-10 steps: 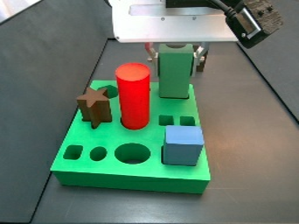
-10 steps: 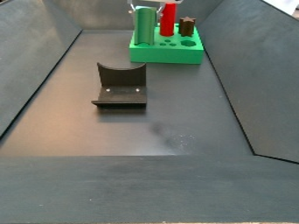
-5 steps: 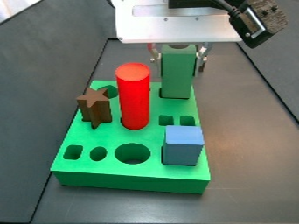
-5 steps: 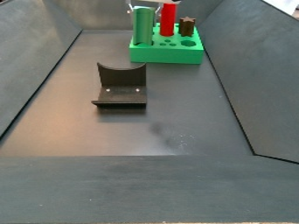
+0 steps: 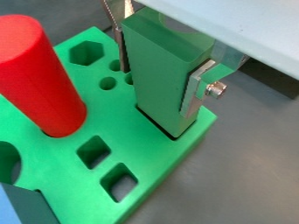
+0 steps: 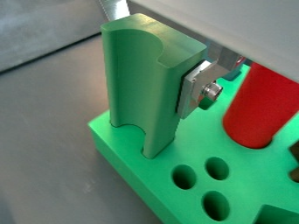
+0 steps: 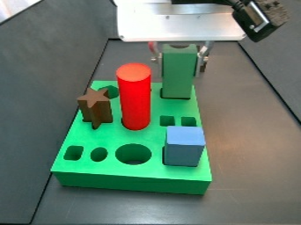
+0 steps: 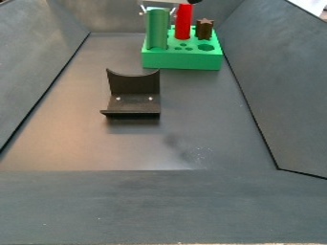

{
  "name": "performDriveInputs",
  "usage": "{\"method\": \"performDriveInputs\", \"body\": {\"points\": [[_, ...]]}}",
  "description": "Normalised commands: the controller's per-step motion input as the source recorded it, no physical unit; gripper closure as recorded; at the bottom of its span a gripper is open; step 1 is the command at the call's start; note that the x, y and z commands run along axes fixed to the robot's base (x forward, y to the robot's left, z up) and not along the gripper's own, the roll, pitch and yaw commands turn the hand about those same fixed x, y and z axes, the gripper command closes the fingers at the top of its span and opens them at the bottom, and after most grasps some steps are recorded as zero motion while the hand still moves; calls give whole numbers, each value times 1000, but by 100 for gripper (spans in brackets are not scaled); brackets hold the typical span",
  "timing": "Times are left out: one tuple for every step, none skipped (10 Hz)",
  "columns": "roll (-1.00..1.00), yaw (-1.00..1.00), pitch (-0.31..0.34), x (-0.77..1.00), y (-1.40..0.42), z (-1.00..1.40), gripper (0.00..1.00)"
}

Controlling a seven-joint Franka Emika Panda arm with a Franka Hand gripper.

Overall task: Pick up the arch object. Move up. Rotate the arch object. Move to above the board. Insert the arch object.
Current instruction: Insert the arch object.

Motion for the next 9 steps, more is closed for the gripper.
{"method": "performDriveInputs", "body": {"points": [[-4, 280, -107, -480, 0, 0, 100], [-10, 0, -11, -163, 0, -89, 100], [-27, -89, 6, 0, 0, -200, 100], [0, -37, 69, 66, 0, -343, 100], [49, -29, 114, 194, -69, -454, 100], [84, -11, 187, 246, -37, -517, 100], [131, 0, 211, 266, -23, -509, 100], [117, 0, 229, 371, 0, -463, 100], [0, 66, 66, 157, 66, -331, 100]]}}
